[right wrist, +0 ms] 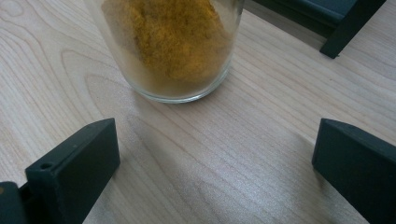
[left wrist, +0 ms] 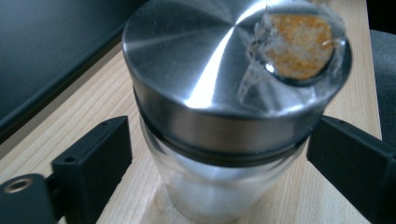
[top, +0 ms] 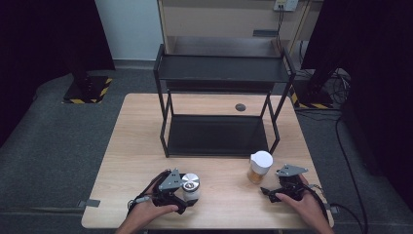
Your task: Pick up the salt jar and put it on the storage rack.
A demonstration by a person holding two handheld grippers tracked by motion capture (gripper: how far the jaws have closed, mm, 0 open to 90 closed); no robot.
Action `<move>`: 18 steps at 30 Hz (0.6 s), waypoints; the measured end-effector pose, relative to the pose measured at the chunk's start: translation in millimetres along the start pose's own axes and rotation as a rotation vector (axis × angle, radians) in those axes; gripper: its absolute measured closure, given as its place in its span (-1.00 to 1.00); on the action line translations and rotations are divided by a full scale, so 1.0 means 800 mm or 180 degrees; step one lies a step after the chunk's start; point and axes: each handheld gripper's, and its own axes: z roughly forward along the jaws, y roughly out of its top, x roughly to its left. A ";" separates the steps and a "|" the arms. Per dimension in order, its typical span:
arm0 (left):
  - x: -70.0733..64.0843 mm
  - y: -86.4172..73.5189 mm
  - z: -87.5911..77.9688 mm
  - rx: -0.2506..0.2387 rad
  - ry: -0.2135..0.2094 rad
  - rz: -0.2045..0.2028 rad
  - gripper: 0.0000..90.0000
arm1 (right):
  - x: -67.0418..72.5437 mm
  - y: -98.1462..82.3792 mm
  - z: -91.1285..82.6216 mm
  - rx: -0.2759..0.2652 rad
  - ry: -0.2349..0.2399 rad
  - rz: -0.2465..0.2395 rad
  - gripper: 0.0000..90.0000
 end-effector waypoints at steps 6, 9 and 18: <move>0.005 -0.006 0.005 -0.0084 -0.0038 -0.0091 -0.71 | 0.000 0.000 0.000 0.0000 0.0000 0.0000 -0.97; 0.004 -0.008 0.006 -0.0131 -0.0017 -0.0084 -0.64 | 0.000 0.000 0.000 0.0001 0.0000 0.0000 -0.97; 0.008 -0.012 0.007 -0.0193 -0.0068 -0.0109 -0.40 | 0.000 0.000 0.000 0.0000 0.0000 0.0001 -0.97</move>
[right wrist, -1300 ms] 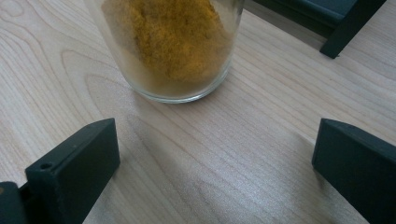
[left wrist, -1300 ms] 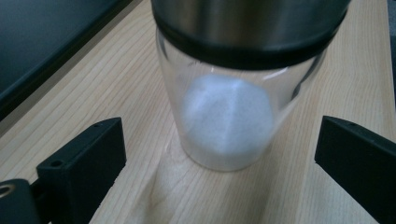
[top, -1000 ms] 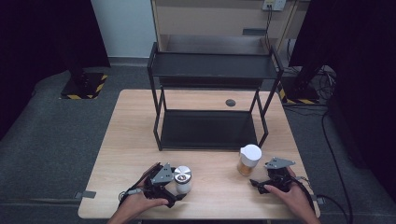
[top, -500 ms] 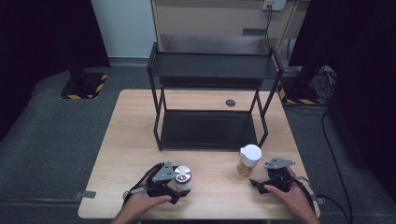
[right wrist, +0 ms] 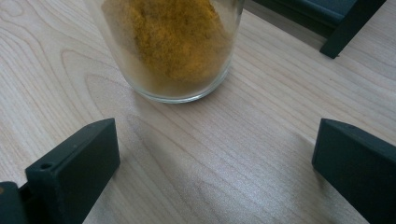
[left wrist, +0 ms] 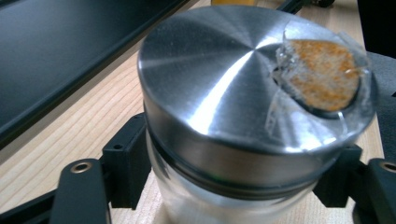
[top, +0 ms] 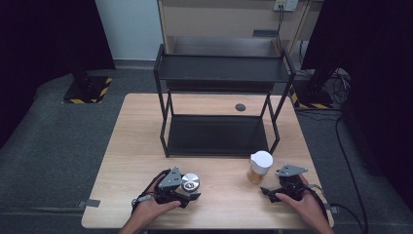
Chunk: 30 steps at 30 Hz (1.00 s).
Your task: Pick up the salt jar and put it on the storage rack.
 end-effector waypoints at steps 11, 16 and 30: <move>0.001 0.004 0.000 0.0028 -0.0020 0.0065 -0.35 | 0.000 0.000 0.000 0.0000 0.0000 0.0000 -0.97; 0.002 0.006 0.002 0.0021 -0.0072 0.0092 -0.35 | 0.000 0.000 0.000 0.0000 0.0000 0.0000 -0.97; -0.001 0.016 -0.001 -0.0030 -0.0167 0.0256 -0.34 | 0.000 0.000 0.000 0.0000 0.0001 0.0000 -0.97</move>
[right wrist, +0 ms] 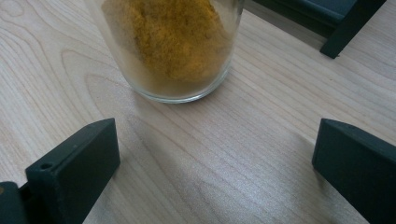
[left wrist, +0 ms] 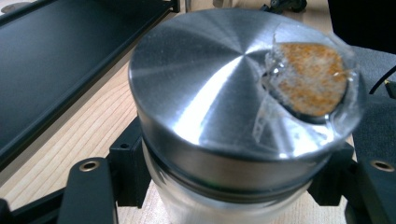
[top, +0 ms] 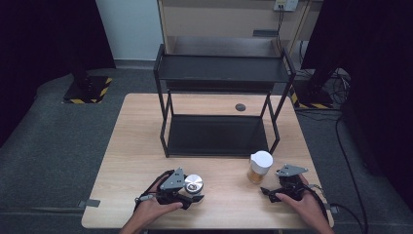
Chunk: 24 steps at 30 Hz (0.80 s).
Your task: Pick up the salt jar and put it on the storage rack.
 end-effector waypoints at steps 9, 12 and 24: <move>0.007 0.006 -0.008 -0.0003 -0.0064 0.0014 -0.34 | 0.000 0.000 0.000 0.0000 0.0001 0.0001 -0.97; 0.008 0.009 -0.010 -0.0006 -0.0071 0.0030 -0.34 | 0.000 0.000 0.000 0.0000 0.0001 0.0001 -0.97; 0.021 0.029 -0.009 0.0085 -0.0127 0.0052 -0.34 | 0.000 0.000 0.000 -0.0001 0.0004 0.0002 -0.97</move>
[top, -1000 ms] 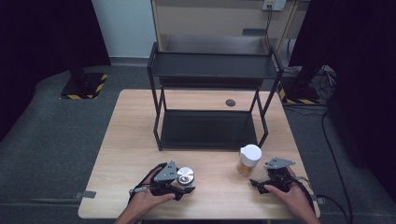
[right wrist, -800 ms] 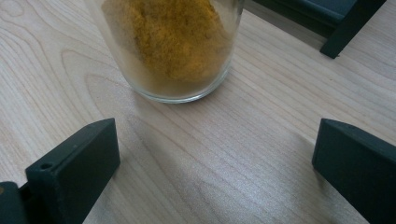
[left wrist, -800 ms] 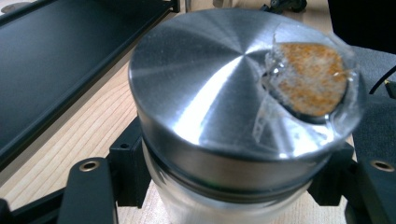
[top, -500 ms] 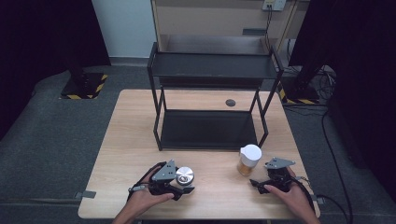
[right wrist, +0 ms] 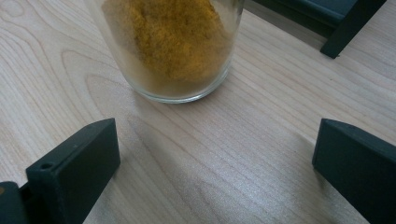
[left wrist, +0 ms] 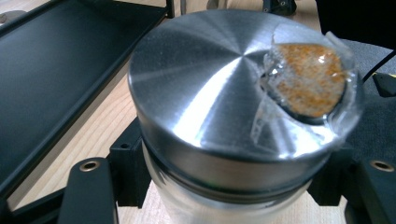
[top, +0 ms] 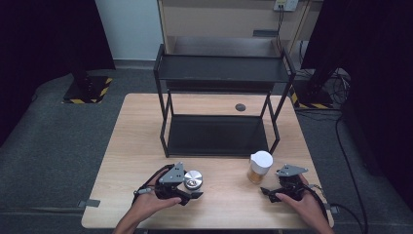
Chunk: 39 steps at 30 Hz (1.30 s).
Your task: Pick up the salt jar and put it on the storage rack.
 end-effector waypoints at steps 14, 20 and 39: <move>0.024 0.027 -0.002 -0.0020 -0.0011 0.0010 -0.34 | -0.001 0.000 0.000 0.0000 0.0007 0.0003 -0.97; 0.034 0.043 -0.002 -0.0016 -0.0027 0.0048 -0.34 | -0.001 0.000 0.000 -0.0001 0.0009 0.0004 -0.97; 0.071 0.107 -0.001 -0.0020 -0.0088 0.0201 -0.34 | -0.001 0.000 0.000 -0.0001 0.0010 0.0000 -0.97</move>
